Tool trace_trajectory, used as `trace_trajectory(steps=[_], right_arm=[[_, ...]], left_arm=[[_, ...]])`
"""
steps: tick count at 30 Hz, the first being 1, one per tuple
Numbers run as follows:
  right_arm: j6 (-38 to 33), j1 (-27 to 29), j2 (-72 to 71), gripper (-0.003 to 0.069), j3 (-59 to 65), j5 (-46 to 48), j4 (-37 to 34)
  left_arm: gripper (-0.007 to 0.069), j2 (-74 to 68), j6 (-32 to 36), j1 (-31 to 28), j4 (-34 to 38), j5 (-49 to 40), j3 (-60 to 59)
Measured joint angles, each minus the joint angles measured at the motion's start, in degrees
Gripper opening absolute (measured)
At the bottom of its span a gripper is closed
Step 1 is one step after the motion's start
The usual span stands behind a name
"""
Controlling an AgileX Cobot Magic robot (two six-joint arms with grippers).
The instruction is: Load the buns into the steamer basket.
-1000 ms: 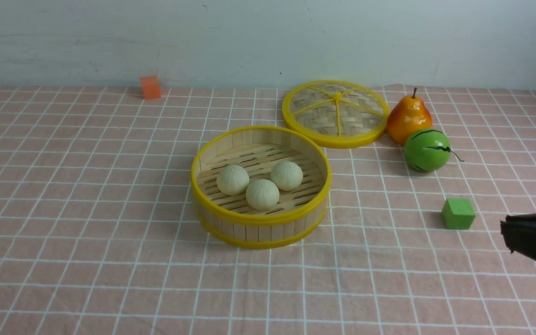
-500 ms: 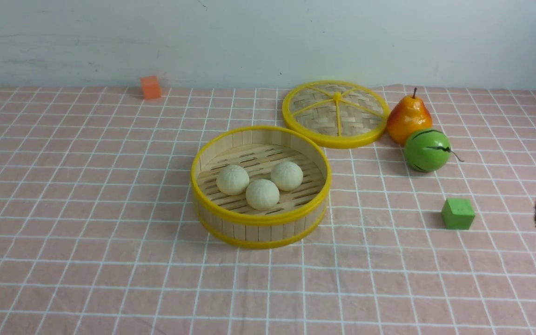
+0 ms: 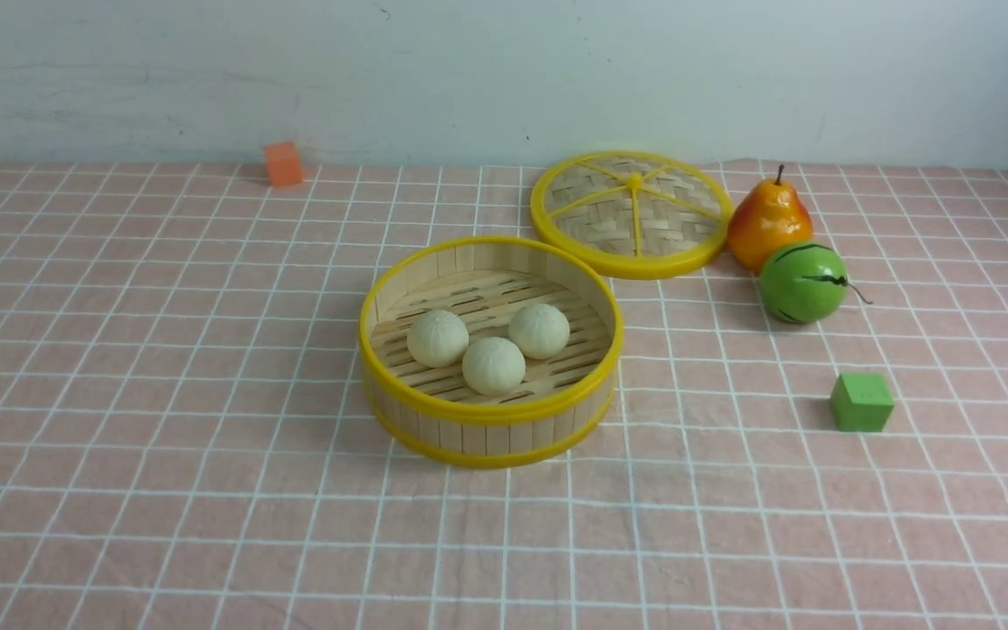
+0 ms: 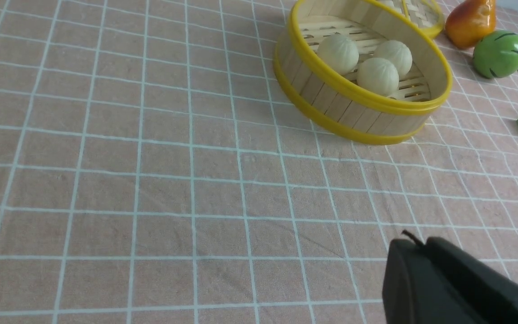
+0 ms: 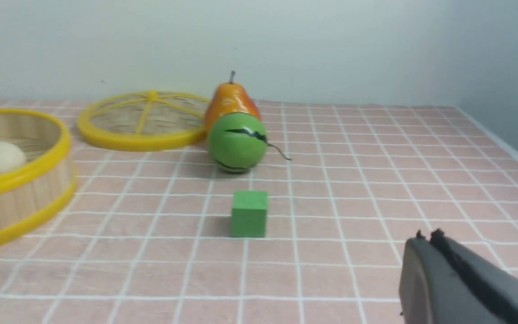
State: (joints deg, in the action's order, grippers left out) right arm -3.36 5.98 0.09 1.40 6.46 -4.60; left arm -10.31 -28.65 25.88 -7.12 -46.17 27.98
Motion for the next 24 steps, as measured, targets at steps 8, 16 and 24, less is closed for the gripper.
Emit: trace_trajectory(steps=[8,16,24], right_arm=[[2.66,1.24,-0.66,-0.0022,0.00,11.07,0.89],[3.00,-0.07,-0.66,-0.0022,-0.29,14.76,0.91],[3.00,-0.13,-0.66,-0.0020,-0.51,15.56,0.73]], left_arm=[[0.0034,0.07,0.00,0.00,0.00,-0.05,0.00],[0.0041,0.07,0.00,0.00,0.00,-0.05,0.00],[0.0050,0.07,0.00,0.00,0.00,-0.05,0.00]])
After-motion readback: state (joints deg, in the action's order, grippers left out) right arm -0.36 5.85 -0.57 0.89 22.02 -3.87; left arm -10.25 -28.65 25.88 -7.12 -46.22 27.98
